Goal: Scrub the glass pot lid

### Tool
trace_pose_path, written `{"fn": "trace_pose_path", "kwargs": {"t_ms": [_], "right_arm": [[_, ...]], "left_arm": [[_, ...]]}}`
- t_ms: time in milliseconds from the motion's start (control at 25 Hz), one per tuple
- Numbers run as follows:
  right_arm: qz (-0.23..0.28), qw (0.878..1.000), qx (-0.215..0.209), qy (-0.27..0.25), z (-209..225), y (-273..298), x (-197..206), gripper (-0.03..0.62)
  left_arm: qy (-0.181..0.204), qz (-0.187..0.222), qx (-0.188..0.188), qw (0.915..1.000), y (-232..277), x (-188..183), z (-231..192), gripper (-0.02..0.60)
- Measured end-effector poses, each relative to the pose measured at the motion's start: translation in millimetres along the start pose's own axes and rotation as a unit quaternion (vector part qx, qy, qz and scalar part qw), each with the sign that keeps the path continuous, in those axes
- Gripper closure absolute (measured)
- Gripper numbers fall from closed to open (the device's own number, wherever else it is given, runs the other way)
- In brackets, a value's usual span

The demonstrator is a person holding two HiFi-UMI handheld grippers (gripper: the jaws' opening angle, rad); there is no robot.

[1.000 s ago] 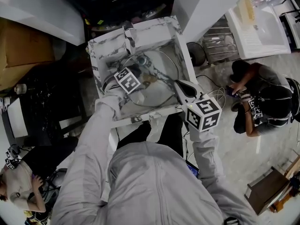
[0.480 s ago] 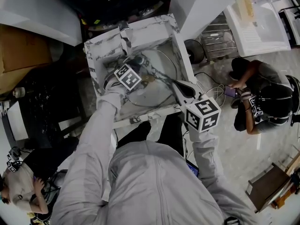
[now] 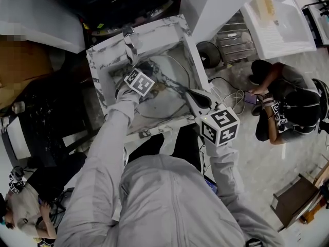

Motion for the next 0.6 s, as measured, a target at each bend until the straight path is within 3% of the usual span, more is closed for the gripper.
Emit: {"fn": "trace_pose_path", "kwargs": {"t_ms": [280,600], "right_arm": [[-0.001,1.000,0.006,0.004,8.1,-4.1,-1.0,0.563],[-0.004,1.000,0.009,0.008,13.3,-7.6,-0.8,0.563]], "left_arm": [[0.004,0.002,0.009,0.9999,0.5,-15.0,1.2,0.525],[0.033,0.030,0.060,0.9972,15.5,-52.0,26.6,0.524]]}}
Point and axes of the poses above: the fingertips, and each gripper's own axes: y forward along the fingers, z to its right, x out of its underside, the point moved 5 cm from there along -y, backward along the fingers, and after that the axes turned 14 degrees about y, right-handed, at the moved point
